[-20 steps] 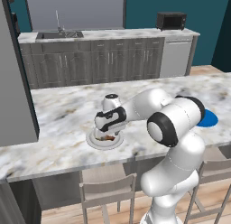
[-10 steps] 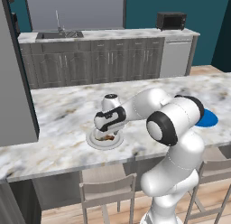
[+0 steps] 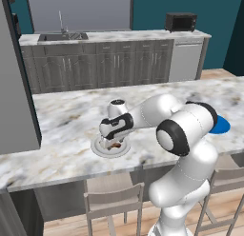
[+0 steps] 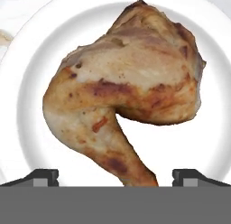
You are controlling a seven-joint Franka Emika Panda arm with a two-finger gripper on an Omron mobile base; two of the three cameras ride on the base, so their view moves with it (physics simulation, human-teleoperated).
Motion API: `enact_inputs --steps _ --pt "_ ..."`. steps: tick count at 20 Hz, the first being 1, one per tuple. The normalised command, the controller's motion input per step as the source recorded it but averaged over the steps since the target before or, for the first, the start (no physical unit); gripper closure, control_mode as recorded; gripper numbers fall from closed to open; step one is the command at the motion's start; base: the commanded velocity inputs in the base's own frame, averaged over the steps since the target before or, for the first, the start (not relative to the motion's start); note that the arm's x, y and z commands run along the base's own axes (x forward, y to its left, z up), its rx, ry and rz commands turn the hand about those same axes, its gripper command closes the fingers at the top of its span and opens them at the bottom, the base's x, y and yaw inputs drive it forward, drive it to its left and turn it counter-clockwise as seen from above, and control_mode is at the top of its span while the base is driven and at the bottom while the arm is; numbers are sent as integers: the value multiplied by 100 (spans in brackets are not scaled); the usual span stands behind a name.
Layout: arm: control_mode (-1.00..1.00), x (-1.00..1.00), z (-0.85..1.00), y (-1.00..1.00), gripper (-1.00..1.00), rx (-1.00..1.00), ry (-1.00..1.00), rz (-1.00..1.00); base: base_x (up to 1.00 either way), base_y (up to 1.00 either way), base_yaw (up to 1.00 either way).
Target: Pick the chicken drumstick and corn from their plates and place them in the bowl. Then put the bowl in the fridge.
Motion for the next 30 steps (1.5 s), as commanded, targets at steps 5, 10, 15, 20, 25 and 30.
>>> enact_inputs --steps 5,10,15,20,25,30 --pt "-100 -1 -1 0 -100 0 0 7 0 0 0" --pt "-100 21 -7 0 -100 0 1 2 0 0 0" --pt "-100 22 -16 0 -100 0 9 0 0 0 0" --pt "-100 12 -22 0 -100 0 11 0 0 0 0" --pt "-100 0 -23 1 100 0 6 0 0 0 0" --pt "-100 -7 -7 0 100 0 0 0 0 0 0"
